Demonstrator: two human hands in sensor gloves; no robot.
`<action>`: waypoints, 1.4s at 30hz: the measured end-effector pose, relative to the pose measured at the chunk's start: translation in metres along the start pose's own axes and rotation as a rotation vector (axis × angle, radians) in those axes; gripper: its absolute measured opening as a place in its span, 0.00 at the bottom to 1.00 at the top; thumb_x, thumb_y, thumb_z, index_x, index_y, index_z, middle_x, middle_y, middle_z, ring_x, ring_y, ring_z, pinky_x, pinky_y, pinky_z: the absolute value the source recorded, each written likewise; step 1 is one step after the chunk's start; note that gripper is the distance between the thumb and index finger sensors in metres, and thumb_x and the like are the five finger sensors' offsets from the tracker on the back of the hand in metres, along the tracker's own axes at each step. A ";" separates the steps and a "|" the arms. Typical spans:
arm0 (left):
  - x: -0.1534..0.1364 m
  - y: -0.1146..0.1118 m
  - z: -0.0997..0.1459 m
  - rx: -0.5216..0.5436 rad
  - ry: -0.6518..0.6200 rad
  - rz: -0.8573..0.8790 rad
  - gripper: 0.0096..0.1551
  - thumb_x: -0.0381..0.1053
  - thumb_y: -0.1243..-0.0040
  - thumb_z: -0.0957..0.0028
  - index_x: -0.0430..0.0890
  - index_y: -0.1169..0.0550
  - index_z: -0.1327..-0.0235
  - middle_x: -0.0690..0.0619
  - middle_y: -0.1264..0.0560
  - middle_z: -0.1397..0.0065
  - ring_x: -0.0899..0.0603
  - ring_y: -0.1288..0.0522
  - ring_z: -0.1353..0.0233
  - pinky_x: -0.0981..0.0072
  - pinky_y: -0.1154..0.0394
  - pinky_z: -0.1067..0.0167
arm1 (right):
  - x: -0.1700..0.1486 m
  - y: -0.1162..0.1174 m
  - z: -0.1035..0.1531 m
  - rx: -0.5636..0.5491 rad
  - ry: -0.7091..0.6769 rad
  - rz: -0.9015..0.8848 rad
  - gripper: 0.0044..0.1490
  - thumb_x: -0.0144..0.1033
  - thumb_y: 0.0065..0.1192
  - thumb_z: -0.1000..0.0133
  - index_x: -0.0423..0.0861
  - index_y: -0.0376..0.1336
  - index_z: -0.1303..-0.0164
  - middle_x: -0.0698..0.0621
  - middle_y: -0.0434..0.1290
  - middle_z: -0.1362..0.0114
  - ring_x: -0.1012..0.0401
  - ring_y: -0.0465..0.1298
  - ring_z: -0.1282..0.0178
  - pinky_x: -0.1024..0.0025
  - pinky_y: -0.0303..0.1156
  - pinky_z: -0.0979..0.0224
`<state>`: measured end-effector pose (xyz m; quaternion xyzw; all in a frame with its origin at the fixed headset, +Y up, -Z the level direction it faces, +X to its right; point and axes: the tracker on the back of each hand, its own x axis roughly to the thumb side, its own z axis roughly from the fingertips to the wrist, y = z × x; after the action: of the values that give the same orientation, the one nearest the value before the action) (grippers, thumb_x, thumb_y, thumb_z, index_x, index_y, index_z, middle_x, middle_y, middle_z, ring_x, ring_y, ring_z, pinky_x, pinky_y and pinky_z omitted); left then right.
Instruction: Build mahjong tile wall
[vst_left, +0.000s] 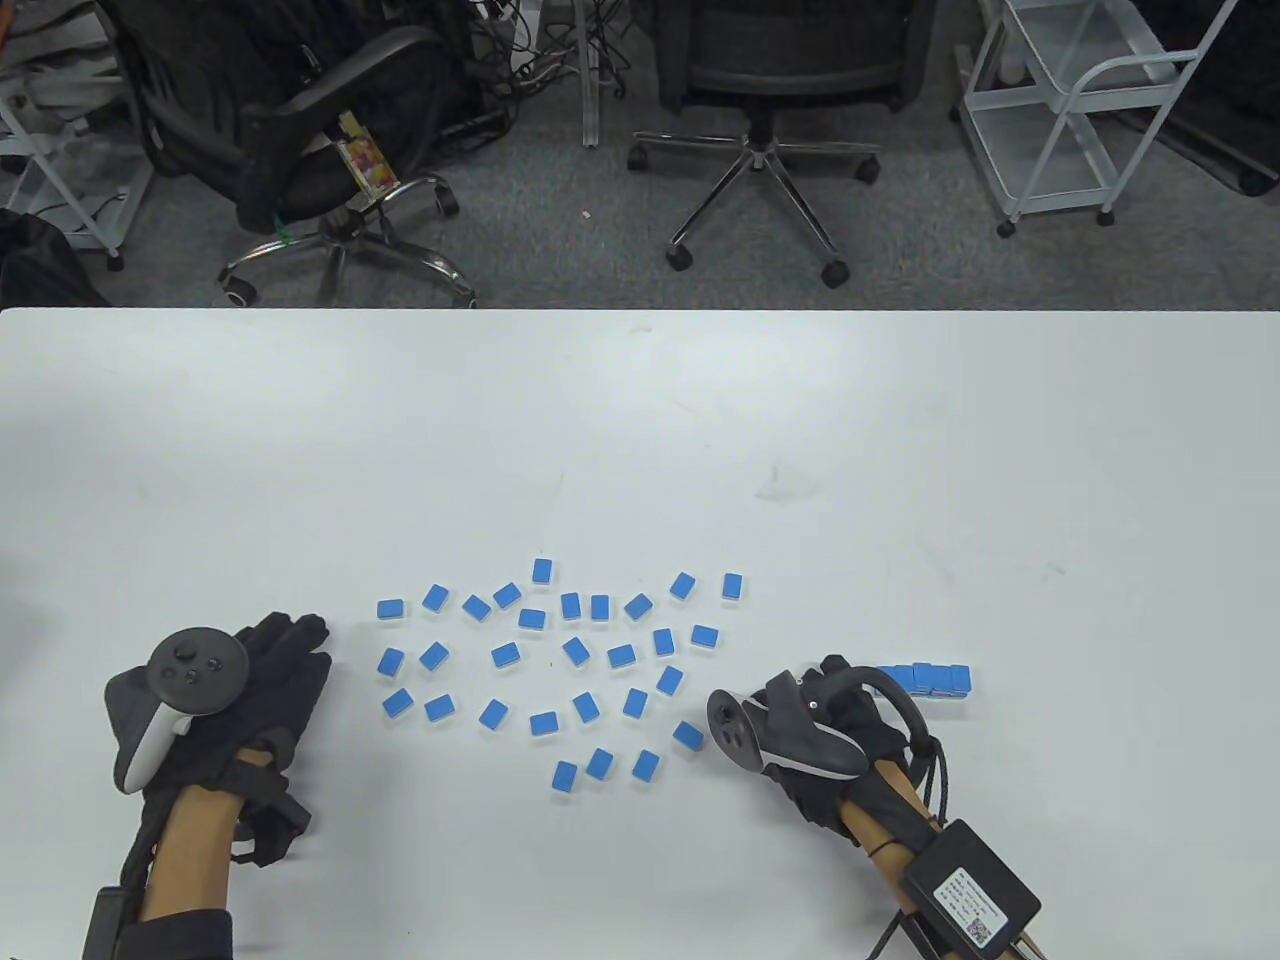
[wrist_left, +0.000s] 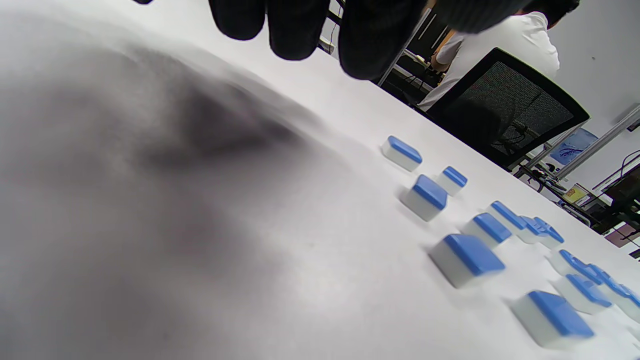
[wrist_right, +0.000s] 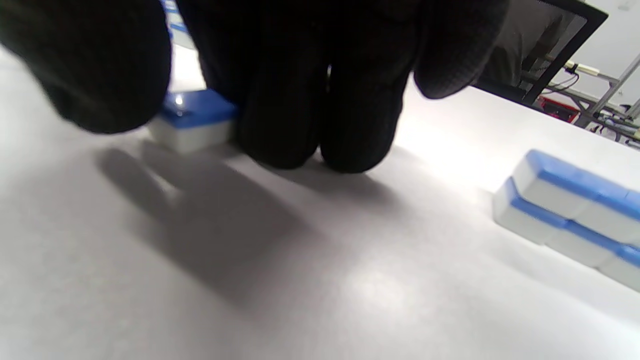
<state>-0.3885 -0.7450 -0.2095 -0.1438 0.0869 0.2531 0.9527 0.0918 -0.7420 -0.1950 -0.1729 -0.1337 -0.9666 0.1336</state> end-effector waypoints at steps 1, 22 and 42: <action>0.000 0.000 0.000 -0.001 0.001 0.000 0.38 0.70 0.59 0.45 0.63 0.37 0.18 0.54 0.47 0.10 0.40 0.52 0.11 0.33 0.55 0.20 | -0.002 -0.001 0.000 0.023 0.008 -0.017 0.40 0.55 0.68 0.63 0.50 0.66 0.41 0.53 0.80 0.42 0.51 0.80 0.37 0.40 0.63 0.23; 0.001 0.001 0.001 0.001 -0.006 0.004 0.38 0.69 0.59 0.45 0.63 0.37 0.18 0.54 0.47 0.10 0.40 0.52 0.11 0.34 0.55 0.20 | -0.025 -0.018 -0.061 0.111 0.266 -0.193 0.46 0.49 0.56 0.53 0.43 0.48 0.29 0.44 0.74 0.34 0.47 0.80 0.38 0.39 0.68 0.27; 0.003 0.001 -0.001 -0.005 -0.015 0.006 0.38 0.69 0.59 0.44 0.63 0.36 0.18 0.54 0.46 0.10 0.40 0.51 0.11 0.33 0.55 0.20 | -0.016 -0.032 -0.099 0.065 0.373 0.026 0.35 0.51 0.67 0.60 0.56 0.63 0.41 0.55 0.82 0.49 0.54 0.86 0.51 0.44 0.73 0.28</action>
<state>-0.3868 -0.7435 -0.2115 -0.1439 0.0796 0.2574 0.9522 0.0667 -0.7391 -0.2971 0.0121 -0.1357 -0.9753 0.1739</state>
